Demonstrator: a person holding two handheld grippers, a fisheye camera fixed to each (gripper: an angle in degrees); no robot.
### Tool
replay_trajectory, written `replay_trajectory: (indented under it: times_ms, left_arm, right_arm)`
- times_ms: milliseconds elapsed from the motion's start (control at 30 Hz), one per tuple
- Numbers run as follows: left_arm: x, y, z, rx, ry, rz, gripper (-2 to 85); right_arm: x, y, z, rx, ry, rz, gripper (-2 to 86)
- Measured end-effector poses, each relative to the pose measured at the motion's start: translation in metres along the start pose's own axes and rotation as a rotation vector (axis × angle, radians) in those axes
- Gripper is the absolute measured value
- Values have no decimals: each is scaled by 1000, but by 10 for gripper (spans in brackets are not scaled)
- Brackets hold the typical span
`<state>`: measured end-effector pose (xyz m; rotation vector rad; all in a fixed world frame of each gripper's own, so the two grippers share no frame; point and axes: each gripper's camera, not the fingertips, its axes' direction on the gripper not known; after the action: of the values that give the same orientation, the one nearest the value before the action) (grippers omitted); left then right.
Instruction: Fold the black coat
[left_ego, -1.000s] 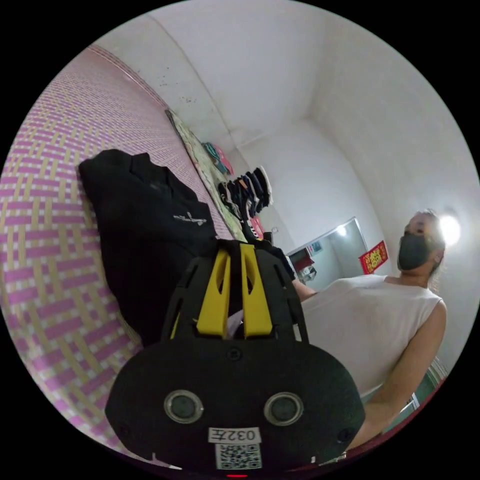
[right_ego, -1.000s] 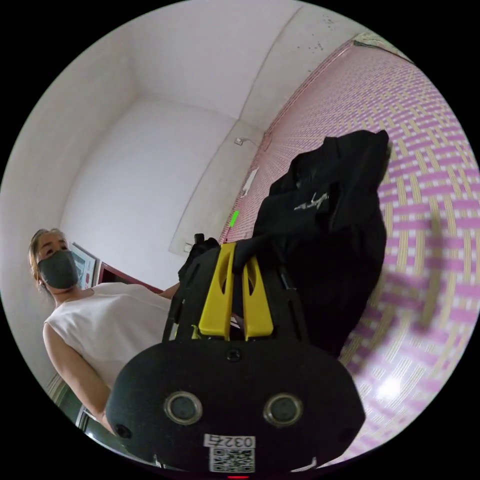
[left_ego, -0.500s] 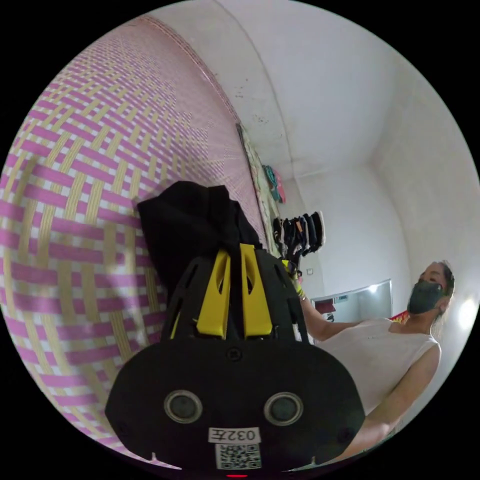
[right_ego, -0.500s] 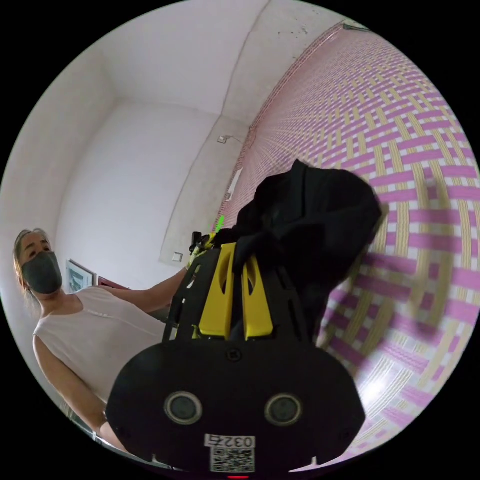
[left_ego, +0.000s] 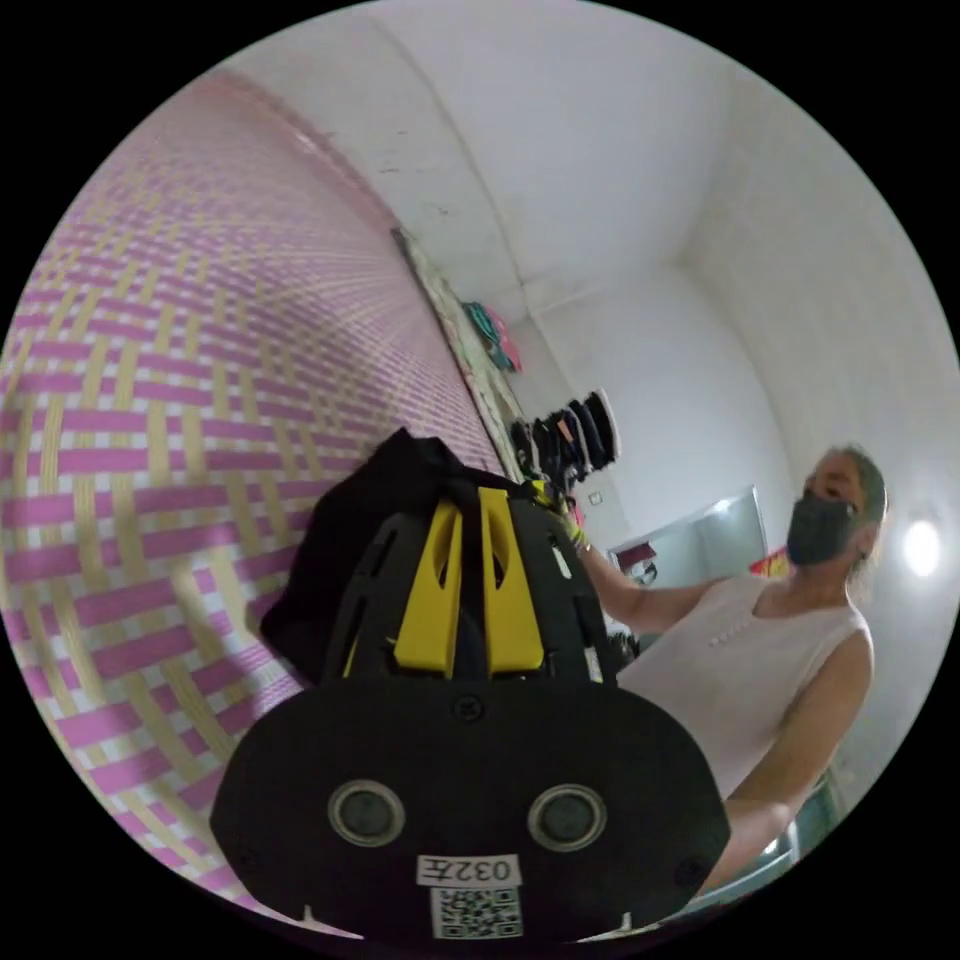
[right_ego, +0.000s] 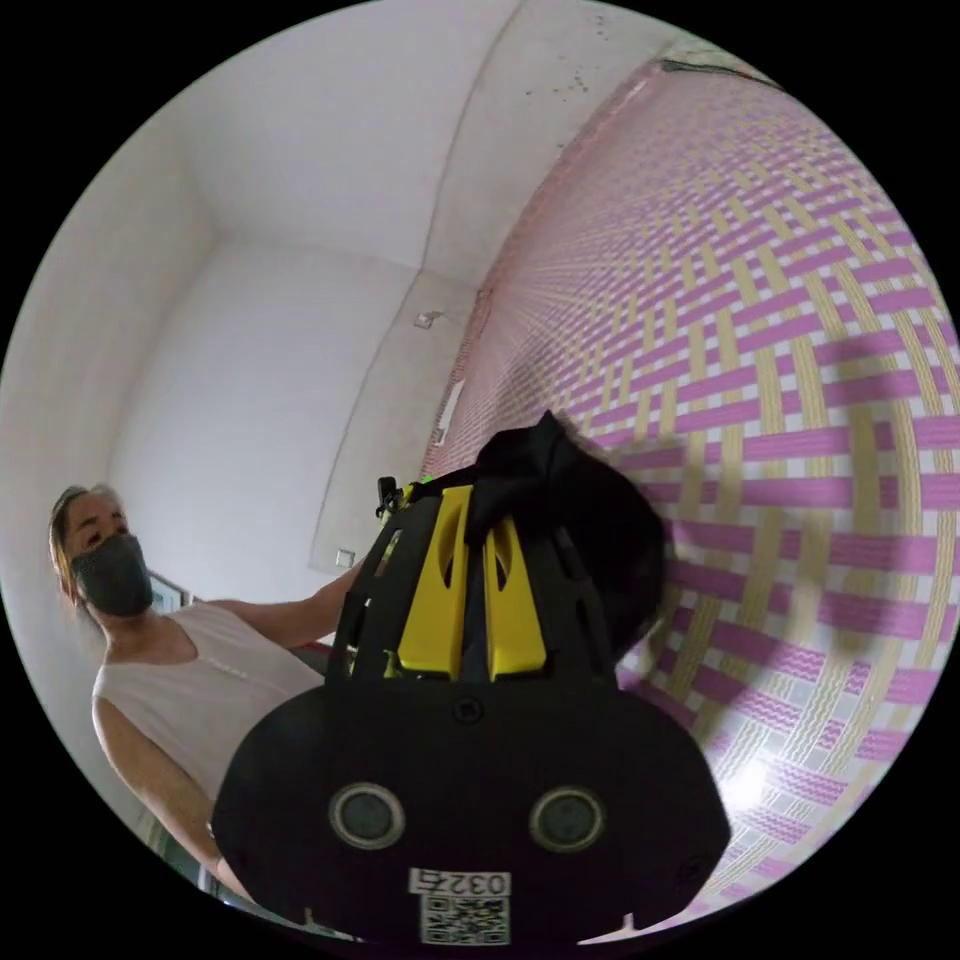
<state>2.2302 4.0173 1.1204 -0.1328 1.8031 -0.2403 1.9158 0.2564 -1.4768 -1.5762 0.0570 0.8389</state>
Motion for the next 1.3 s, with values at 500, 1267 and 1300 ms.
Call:
replay_trajectory:
  times_ms: [500,1267,1300]
  left_arm:
    - [-29,68,-1,394,267,-346,-12]
    - [145,147,54,-34,-256,-334,131]
    - [147,148,59,-60,-263,-335,135]
  right_arm:
    - [11,-26,18,61,-93,91,1]
    - [-7,149,55,-118,197,66,136]
    - [-7,152,61,-135,201,66,136]
